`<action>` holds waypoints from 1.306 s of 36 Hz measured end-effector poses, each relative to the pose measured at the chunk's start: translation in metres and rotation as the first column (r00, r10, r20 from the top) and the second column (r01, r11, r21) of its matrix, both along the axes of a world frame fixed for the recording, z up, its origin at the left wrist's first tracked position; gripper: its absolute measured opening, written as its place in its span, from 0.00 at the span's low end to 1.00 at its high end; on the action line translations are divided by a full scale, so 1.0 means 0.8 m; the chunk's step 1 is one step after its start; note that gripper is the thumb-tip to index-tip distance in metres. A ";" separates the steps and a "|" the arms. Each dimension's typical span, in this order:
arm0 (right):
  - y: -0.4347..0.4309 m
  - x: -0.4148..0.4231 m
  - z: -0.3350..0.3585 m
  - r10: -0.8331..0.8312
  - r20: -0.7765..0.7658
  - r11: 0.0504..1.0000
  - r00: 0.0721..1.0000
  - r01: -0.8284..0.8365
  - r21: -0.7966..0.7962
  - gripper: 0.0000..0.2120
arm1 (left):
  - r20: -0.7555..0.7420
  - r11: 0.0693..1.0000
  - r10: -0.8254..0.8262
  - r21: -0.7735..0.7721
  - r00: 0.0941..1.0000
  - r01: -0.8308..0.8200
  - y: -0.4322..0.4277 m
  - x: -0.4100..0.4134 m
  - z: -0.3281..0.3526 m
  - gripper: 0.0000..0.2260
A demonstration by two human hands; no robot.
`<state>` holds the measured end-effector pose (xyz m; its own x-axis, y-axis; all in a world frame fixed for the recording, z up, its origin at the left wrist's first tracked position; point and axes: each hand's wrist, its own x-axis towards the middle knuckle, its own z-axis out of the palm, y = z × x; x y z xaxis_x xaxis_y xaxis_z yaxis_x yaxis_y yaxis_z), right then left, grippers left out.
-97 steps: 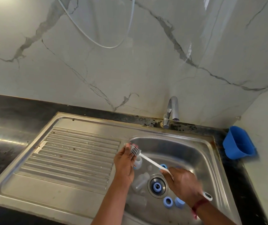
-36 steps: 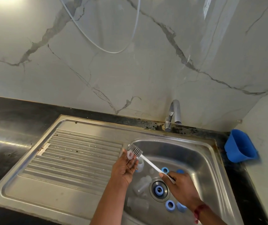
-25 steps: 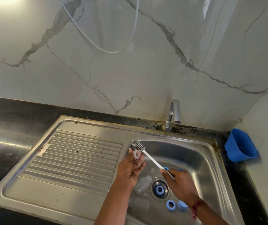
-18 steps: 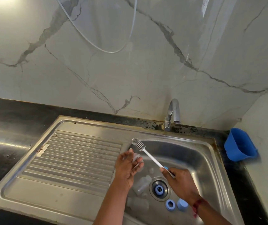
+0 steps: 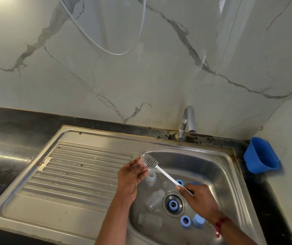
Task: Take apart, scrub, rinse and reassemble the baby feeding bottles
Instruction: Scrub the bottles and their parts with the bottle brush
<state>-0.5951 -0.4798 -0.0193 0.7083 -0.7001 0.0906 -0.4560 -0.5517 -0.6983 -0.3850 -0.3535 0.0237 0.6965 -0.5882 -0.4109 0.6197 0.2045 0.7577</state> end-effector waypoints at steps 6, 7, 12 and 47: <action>0.002 -0.001 -0.003 -0.010 -0.005 0.997 1.000 0.010 -0.078 0.29 | 0.060 0.996 -0.083 0.050 0.995 0.080 0.000 -0.007 -0.003 0.18; 0.001 0.001 -0.003 -0.014 -0.001 0.995 1.000 0.014 -0.098 0.29 | 0.067 0.994 -0.100 0.045 0.993 0.097 -0.001 -0.010 -0.003 0.18; 0.003 0.004 -0.004 -0.012 0.018 0.987 1.000 0.015 -0.158 0.26 | 0.087 0.991 -0.128 0.049 0.988 0.124 -0.008 -0.018 -0.005 0.16; 0.017 0.021 0.024 -0.081 -0.265 0.997 0.961 0.075 -0.030 0.27 | 0.758 0.821 -0.382 0.541 0.529 -0.182 -0.010 -0.016 -0.045 0.11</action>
